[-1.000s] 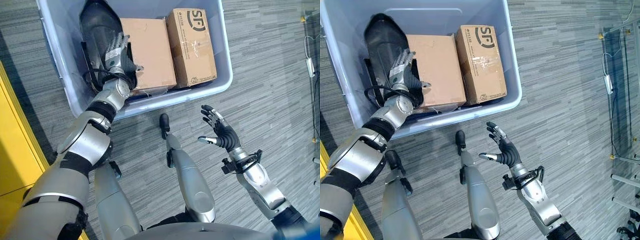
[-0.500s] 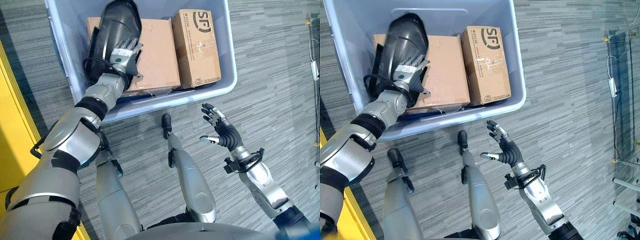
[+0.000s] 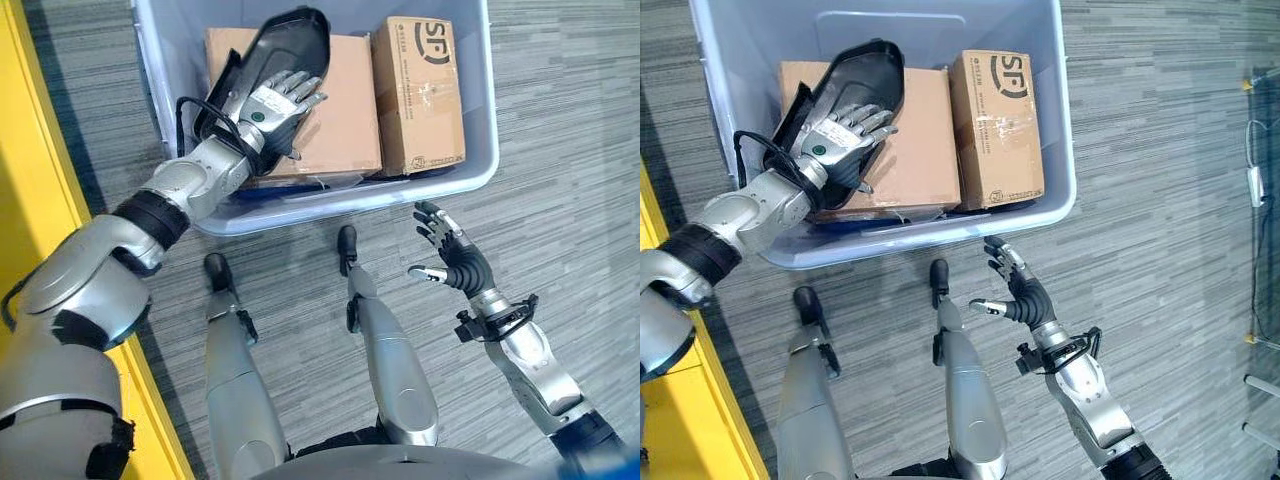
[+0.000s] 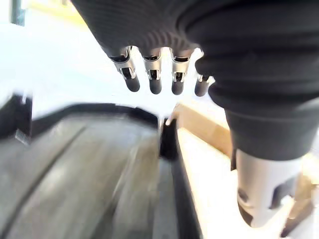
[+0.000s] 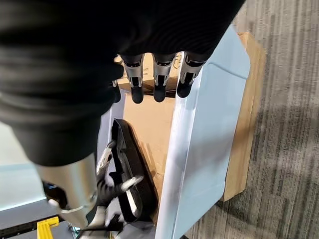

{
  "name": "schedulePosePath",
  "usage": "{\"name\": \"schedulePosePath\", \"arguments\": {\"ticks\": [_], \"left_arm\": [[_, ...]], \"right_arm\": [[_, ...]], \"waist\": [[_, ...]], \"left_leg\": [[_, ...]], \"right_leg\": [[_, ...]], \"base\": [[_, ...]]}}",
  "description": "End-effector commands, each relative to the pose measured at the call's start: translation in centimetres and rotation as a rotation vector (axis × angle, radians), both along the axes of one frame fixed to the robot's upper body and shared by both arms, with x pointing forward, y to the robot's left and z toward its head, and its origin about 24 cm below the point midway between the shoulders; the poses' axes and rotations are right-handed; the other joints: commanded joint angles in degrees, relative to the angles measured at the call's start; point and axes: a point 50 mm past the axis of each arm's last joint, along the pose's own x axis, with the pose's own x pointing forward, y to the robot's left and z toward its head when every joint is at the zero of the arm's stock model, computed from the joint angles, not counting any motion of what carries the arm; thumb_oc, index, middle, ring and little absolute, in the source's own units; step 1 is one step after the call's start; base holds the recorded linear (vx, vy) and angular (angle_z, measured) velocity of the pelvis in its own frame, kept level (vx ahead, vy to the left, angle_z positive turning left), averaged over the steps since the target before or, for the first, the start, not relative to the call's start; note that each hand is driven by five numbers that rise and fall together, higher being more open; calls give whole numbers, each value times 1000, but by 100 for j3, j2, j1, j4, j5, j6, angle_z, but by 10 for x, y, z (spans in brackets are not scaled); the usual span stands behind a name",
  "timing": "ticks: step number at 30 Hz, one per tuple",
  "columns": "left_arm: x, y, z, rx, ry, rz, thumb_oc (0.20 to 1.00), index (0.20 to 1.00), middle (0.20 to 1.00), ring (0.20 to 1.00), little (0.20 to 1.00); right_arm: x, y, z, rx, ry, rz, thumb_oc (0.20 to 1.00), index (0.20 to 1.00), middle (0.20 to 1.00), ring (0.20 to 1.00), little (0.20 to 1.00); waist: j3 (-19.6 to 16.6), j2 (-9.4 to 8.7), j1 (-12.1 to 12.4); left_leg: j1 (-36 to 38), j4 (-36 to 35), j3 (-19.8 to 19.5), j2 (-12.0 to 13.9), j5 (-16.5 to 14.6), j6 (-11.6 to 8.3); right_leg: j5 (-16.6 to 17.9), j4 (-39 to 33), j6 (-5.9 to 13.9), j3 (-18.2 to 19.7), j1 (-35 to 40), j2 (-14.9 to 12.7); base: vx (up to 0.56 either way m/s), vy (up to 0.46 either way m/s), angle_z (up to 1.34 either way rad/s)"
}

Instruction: Move parts from the plastic box to the shelf.

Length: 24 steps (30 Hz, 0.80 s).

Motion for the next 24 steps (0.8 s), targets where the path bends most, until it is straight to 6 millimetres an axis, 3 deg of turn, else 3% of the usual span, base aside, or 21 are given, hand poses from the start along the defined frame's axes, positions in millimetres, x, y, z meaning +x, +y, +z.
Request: {"name": "schedulePosePath", "arguments": {"ticks": [1,5,7,10,19,22,24], "left_arm": [[-18,1,31,-114,-151,-104,1000,1000,1000,1000,1000],[-45,11,54,-335,-264,-208,1000,1000,1000,1000,1000],[-47,15,55,-373,-277,-207,1000,1000,1000,1000,1000],[-55,22,56,-579,-330,-234,1000,1000,1000,1000,1000],[-45,30,42,-739,-338,-166,1000,1000,1000,1000,1000],[-27,32,39,-901,-324,-112,1000,1000,1000,1000,1000],[-23,38,39,-919,-324,-77,1000,1000,1000,1000,1000]], "right_arm": [[-8,-26,21,-39,-113,-64,1000,1000,1000,1000,1000],[-10,-28,20,-35,-116,-88,1000,1000,1000,1000,1000],[-11,-28,19,-37,-114,-86,1000,1000,1000,1000,1000],[-11,-27,18,-39,-106,-93,1000,1000,1000,1000,1000],[-9,-23,18,-36,-105,-83,1000,1000,1000,1000,1000],[-7,-18,18,-22,-99,-67,1000,1000,1000,1000,1000],[-7,-17,17,-22,-92,-61,1000,1000,1000,1000,1000]], "waist": [[69,282,-55],[76,343,44],[74,351,38],[90,336,71],[159,264,60],[194,174,7],[191,161,-10]], "left_leg": [[7,-389,-73,0,281,-37],[23,-401,-99,-32,278,-37],[30,-405,-99,-30,277,-39],[57,-411,-116,-52,269,-38],[106,-409,-110,-46,267,-36],[126,-407,-103,-40,289,-36],[119,-395,-104,-40,291,-35]], "right_leg": [[-477,603,462,-88,153,-472],[-495,612,446,-87,176,-495],[-500,616,442,-92,180,-499],[-512,613,421,-115,219,-502],[-530,620,397,-99,256,-480],[-535,653,384,-109,255,-453],[-534,661,379,-92,239,-438]], "base": [[3,10,4],[5,6,4],[0,0,0],[0,0,0],[0,0,0],[0,0,0],[0,0,0]]}}
